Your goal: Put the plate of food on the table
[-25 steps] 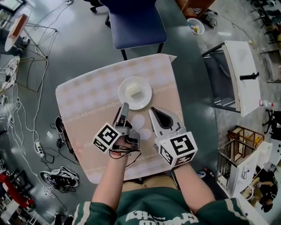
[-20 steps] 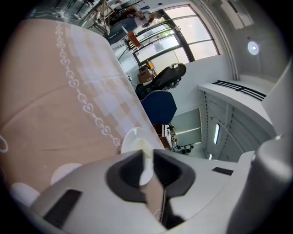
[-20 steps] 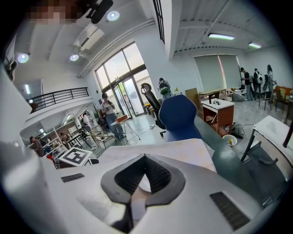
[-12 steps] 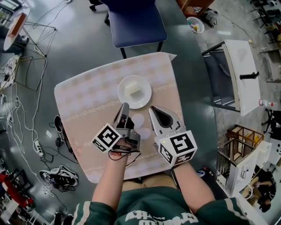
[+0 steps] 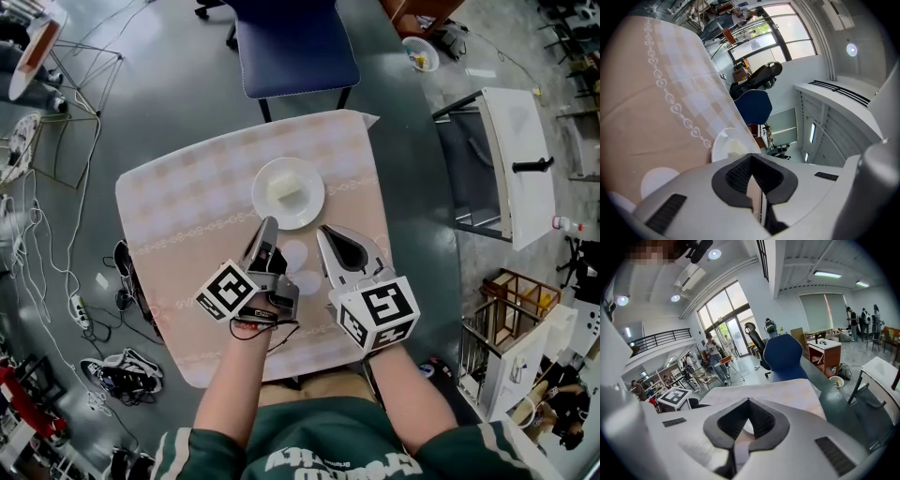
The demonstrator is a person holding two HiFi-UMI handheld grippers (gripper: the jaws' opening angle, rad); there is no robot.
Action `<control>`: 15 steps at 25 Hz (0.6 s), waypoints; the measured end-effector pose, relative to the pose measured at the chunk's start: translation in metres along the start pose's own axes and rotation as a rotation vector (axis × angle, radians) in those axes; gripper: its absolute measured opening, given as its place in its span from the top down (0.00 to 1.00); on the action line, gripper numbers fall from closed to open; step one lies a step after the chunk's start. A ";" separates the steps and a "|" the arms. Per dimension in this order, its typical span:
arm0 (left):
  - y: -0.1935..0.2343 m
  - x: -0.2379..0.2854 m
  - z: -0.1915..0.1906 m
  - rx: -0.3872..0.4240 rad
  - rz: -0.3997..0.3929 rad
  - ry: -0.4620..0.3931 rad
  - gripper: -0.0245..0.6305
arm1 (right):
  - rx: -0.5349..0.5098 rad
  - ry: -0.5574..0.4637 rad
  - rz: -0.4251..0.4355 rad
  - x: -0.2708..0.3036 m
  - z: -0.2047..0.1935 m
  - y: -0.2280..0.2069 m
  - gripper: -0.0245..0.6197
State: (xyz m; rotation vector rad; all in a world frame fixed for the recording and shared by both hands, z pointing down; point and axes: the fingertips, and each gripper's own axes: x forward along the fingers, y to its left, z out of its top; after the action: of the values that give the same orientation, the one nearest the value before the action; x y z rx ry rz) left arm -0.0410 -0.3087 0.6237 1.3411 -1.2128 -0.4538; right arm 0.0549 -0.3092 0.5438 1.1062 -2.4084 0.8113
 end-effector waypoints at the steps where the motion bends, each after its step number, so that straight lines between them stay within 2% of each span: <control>1: -0.001 0.000 0.000 0.001 -0.002 0.000 0.95 | -0.001 0.001 0.001 0.000 0.000 0.000 0.94; 11: -0.005 0.001 -0.006 -0.008 -0.021 0.022 0.95 | 0.003 0.001 0.006 0.000 0.000 0.000 0.94; 15: -0.011 -0.001 -0.004 0.030 -0.021 0.023 0.95 | -0.004 0.000 0.003 0.000 0.002 -0.001 0.94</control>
State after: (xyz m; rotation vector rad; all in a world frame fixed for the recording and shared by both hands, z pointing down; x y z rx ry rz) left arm -0.0343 -0.3089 0.6143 1.3821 -1.1918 -0.4355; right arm 0.0556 -0.3109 0.5430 1.1009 -2.4112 0.8072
